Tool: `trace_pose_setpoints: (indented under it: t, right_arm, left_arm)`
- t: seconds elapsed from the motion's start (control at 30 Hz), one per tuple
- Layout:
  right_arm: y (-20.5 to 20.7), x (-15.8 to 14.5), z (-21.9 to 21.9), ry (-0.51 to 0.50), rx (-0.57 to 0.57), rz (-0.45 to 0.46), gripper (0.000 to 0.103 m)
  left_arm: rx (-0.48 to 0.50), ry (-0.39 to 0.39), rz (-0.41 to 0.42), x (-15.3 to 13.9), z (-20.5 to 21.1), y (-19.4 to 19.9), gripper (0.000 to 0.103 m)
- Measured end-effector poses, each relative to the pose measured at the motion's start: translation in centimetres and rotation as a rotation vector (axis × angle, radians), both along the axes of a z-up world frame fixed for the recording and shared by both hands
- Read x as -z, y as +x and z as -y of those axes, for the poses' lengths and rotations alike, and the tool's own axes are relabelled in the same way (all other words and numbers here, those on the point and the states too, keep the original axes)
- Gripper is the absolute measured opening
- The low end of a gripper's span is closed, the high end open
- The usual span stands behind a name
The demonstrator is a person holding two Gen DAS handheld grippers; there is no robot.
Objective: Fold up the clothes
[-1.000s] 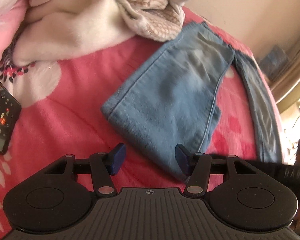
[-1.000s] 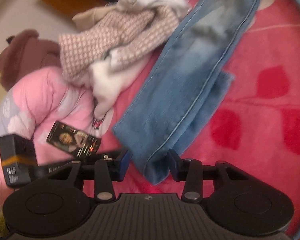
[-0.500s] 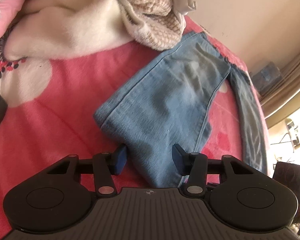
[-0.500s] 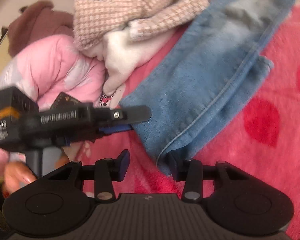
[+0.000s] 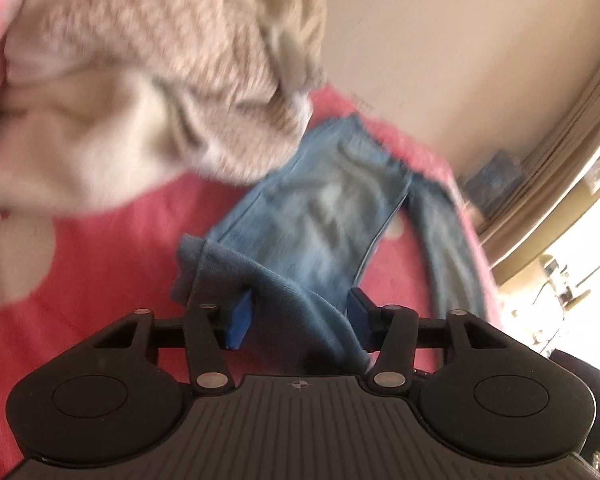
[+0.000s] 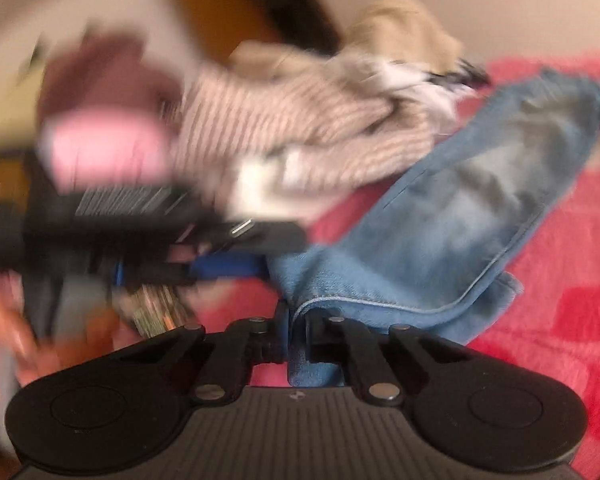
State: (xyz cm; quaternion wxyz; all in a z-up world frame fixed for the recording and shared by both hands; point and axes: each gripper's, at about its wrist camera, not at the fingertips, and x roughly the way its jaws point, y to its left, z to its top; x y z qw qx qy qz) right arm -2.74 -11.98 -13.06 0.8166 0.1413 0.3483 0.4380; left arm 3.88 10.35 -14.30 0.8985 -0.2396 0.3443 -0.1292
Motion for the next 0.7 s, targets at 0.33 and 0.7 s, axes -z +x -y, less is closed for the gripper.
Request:
trace_pose_setpoints:
  t: [0.33, 0.7]
  right_arm:
    - [10.8, 3.6, 6.2, 0.327, 0.224, -0.424, 0.007]
    - [8.6, 4.3, 5.9, 0.341, 0.137, -0.451, 0.038]
  left_arm:
    - [0.049, 0.137, -0.044, 1.8, 0.6, 0.7, 0.056]
    - [0.087, 0.273, -0.076, 4.8, 2.6, 3.8, 0.056]
